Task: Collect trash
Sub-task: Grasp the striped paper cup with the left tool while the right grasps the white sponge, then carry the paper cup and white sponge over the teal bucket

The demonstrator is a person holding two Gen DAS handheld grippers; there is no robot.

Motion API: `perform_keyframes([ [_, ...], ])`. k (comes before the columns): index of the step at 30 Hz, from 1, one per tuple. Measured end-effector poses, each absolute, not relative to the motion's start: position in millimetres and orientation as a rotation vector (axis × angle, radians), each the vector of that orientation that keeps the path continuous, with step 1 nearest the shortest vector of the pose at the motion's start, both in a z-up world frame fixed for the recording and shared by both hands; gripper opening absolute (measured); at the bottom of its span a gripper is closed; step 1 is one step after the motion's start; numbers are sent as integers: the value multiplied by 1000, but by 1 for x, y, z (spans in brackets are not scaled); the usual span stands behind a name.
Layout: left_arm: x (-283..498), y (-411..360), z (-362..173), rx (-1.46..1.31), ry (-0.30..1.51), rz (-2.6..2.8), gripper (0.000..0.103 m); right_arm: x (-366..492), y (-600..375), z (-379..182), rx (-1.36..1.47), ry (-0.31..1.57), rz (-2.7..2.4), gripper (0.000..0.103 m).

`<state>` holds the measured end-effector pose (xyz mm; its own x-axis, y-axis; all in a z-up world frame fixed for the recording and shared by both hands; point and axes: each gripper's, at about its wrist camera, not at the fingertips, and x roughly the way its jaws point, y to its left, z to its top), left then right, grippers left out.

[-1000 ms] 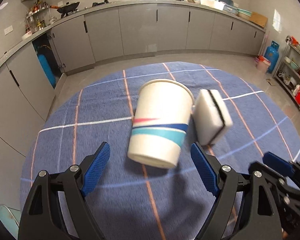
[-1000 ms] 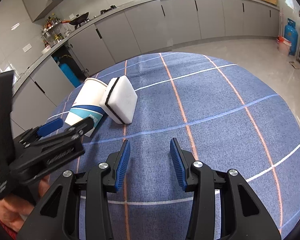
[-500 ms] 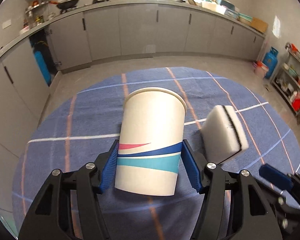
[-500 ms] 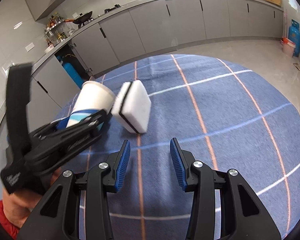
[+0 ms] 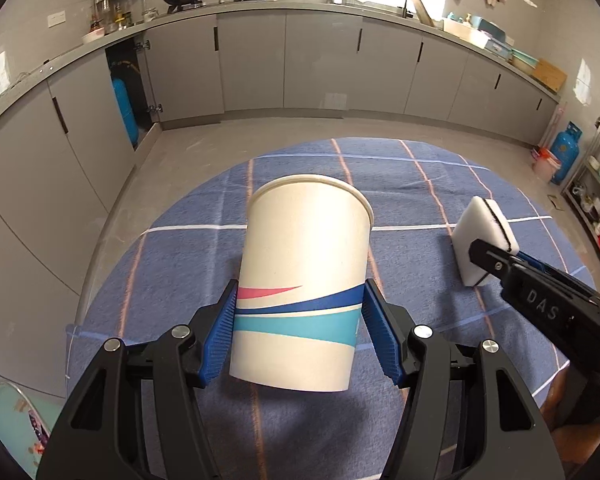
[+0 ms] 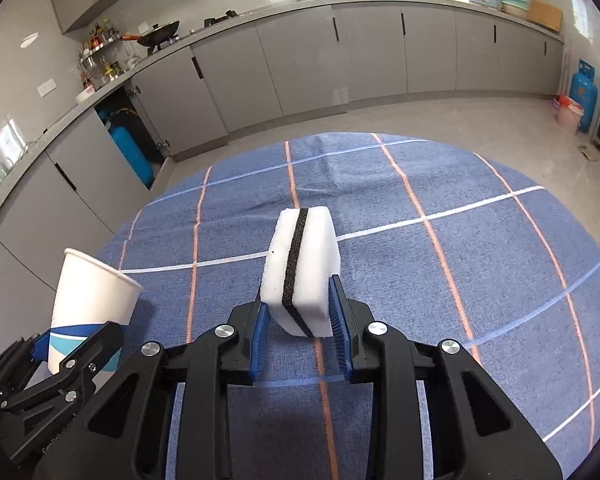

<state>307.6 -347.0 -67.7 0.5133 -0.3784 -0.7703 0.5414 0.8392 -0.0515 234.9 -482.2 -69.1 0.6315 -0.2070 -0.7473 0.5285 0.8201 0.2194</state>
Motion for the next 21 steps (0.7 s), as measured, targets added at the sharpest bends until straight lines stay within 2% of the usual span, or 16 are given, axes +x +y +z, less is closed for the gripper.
perform_keyframes([
  [8,284,-326,-47,212,834,-539,60,192,-458,-53,468,751,-393,27],
  [21,204,-261,-29,217,807,-489,60,112,-378,-27,461,693,-310,27],
])
